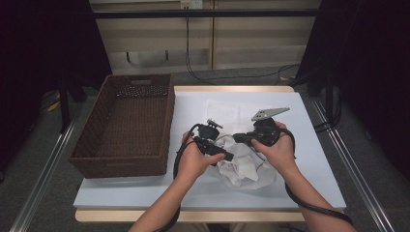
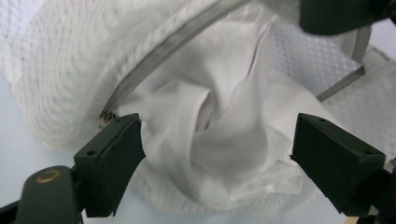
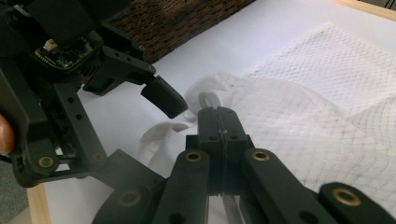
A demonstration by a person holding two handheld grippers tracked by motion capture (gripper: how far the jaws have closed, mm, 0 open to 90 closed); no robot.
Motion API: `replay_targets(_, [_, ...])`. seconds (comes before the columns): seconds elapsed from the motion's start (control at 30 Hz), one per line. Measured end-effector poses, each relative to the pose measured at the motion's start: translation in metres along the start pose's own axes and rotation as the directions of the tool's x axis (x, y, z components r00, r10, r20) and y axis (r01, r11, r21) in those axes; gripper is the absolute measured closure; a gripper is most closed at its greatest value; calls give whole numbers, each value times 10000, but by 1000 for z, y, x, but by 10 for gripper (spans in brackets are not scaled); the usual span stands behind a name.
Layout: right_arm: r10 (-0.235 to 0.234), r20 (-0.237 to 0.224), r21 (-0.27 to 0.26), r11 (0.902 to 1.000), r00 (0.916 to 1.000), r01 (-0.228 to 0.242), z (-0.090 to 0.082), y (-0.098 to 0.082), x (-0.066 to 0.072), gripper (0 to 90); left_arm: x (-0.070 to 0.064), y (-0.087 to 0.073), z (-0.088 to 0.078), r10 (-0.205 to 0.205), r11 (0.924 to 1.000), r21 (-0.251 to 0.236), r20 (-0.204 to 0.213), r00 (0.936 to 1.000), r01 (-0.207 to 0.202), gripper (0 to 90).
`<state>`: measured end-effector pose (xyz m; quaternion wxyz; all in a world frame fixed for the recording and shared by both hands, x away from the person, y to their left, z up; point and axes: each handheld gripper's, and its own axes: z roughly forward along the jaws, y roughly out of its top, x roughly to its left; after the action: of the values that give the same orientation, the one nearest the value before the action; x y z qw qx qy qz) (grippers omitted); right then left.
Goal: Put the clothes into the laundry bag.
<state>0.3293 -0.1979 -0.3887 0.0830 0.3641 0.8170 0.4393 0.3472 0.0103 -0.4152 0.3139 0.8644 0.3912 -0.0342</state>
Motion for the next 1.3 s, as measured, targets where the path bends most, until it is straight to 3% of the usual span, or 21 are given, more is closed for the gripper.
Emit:
replay_targets(0.13, [39, 19, -17, 10000, 10000, -39, 0, 0, -1, 900, 4, -5, 2, -45, 9997, 253, 135, 9999, 42, 118])
replay_targets(0.17, [36, 18, -18, 10000, 10000, -36, 0, 0, -1, 900, 3, -6, 4, -256, 9994, 220, 185, 9995, 252, 124])
replay_targets(0.33, [49, 17, 10, 10000, 10000, -49, 1, 0, 0, 900, 2, -11, 15, -296, 9992, 272, 368, 9989, 286, 148])
replay_targets(0.37, [29, 7, 21, 10000, 10000, -29, 1, 0, 0, 900, 3, -12, 16, -138, 9992, 387, 377, 9992, 124, 165])
replay_targets(0.4, [36, 4, 13, 10000, 10000, -36, 0, 0, 0, 900, 1, -12, 18, -454, 9988, 218, 379, 9982, 446, 182])
replay_targets(0.6, [13, -13, 39, 10000, 10000, -13, 2, -1, 0, 900, 1, -14, 21, -474, 9989, 64, 462, 9978, 472, 315])
replay_targets(0.77, [-2, -74, 34, 10000, 10000, 2, 4, 0, 1, 900, 2, -15, 26, -792, 9968, -70, 689, 9945, 799, 329])
replay_targets(0.8, [-9, -74, 56, 10000, 10000, 9, 4, 0, 1, 900, 3, -15, 26, -580, 9983, 48, 673, 9960, 578, 329])
replay_targets(0.83, [-16, -72, 48, 10000, 10000, 17, 4, 1, 2, 900, 2, -16, 28, -767, 9970, -65, 699, 9946, 773, 326])
replay_targets(0.9, [-8, -58, 46, 10000, 10000, 8, 4, 1, 2, 900, 2, -16, 30, -670, 9977, -42, 640, 9957, 674, 337])
replay_targets(0.93, [8, -66, 51, 10000, 10000, -8, 4, 1, 2, 900, 2, -16, 31, -601, 9982, -23, 607, 9963, 603, 353])
replay_targets(1.0, [-10, -79, 69, 10000, 10000, 11, 4, 1, 2, 900, 1, -16, 33, -884, 9960, -60, 675, 9938, 890, 386])
replay_targets(1.07, [9, -39, 43, 10000, 10000, -9, 4, 1, 2, 900, 2, -16, 34, -695, 9976, 111, 597, 9958, 689, 431])
replay_targets(1.13, [0, -85, 32, 10000, 10000, 0, 4, 1, 2, 900, 0, -16, 35, -754, 9971, 133, 536, 9957, 748, 469])
replay_targets(1.17, [19, -101, 35, 10000, 9999, -19, 4, 1, 1, 900, -3, -16, 36, -933, 9956, 48, 490, 9944, 931, 491])
replay_targets(1.2, [14, -86, 37, 10000, 10000, -14, 3, 0, 1, 900, -3, -16, 35, -676, 9975, 238, 391, 9969, 667, 523])
replay_targets(1.3, [32, -75, -6, 10000, 10000, -32, 2, 0, 1, 900, -4, -15, 36, -957, 9951, 278, 240, 9951, 951, 598])
